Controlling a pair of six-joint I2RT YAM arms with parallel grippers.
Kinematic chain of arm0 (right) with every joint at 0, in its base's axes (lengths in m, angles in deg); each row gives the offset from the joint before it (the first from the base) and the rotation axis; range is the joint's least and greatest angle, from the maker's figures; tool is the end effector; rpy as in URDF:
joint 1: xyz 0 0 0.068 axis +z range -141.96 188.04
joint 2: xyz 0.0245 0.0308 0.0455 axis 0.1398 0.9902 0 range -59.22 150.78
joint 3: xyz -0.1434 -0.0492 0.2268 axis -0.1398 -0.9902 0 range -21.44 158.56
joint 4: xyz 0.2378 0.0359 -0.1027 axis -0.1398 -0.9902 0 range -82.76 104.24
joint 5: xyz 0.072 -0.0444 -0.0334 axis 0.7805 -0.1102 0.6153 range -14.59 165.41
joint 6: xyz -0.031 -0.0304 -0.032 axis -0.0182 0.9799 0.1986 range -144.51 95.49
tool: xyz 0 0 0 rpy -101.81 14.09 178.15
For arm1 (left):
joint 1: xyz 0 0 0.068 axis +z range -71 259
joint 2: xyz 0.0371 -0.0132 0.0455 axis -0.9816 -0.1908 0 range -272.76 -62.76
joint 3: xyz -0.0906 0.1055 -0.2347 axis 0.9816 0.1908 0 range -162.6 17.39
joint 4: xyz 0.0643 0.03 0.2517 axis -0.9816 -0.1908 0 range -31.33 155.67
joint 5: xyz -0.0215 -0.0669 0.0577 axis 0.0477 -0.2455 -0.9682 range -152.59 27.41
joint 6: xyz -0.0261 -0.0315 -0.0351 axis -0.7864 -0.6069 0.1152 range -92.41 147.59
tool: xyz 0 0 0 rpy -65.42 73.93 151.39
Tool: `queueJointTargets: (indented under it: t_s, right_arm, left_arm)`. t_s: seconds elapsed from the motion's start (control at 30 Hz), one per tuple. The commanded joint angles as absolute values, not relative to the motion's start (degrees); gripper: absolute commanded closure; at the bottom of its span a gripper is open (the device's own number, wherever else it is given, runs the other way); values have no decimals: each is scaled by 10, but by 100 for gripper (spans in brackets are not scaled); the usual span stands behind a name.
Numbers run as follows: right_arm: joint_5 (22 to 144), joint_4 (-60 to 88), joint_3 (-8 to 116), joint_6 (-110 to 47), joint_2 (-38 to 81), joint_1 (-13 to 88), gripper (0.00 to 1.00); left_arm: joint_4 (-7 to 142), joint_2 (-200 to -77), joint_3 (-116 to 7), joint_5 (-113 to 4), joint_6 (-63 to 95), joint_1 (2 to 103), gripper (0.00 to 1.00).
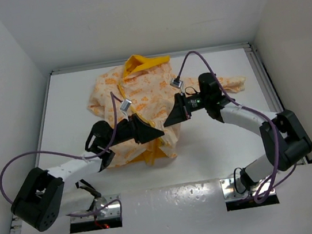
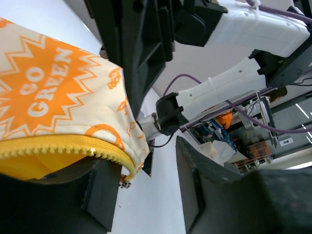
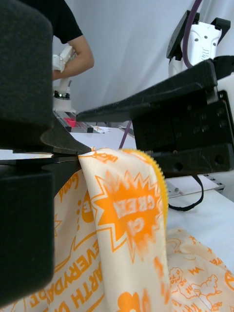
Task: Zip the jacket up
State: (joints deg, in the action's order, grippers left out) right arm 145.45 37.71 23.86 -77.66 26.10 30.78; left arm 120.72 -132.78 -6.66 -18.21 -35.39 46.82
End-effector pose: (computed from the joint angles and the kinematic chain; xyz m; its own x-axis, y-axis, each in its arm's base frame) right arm 0.2704 0.1497 0.2404 -0.9281 -0.0929 -0.3605 -0.3672 0.0681 0.9277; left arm 0.1912 -0.1497 0.2428 -0.7992 -0.2494 -0.5469 0.5575 0.0328 -0.8296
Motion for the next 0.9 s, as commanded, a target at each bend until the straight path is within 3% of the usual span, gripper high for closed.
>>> queueJointTargets:
  t_s: [0.0,0.13,0.43,0.53,0.67,0.7,0.73,0.87]
  right_arm:
    - [1445,373,247,-750,244,304,100]
    - [1443,373,251,-754,244,304,100]
    - [1442,405,250,-786,229,307,100]
    - [1445,403,243,-785,224,307,100]
    - [1447,386,241,-761,216,307,100]
    - [1451,340,244,-749,211,305,98]
    - [1452,316,250,-737,207,304,82]
    - [1429,117,275,-578,171,280,46]
  left_arm:
    - [1249,-1309,-74,-165,-342,458,53]
    - [1215,-1315,-92,-153,-321,444,66]
    - [1175,-1344,-103,-176,-292,418,67]
    - [1175,-1344,-103,-184,-287,418,76]
    - [1175,-1344,-103,-199,-287,424,100]
    - [1175,-1344,-108,-199,-287,430,100]
    - [1183,-1344,-108,-199,-293,436,100]
    - [1210,-1344,-122,-199,-315,436,100]
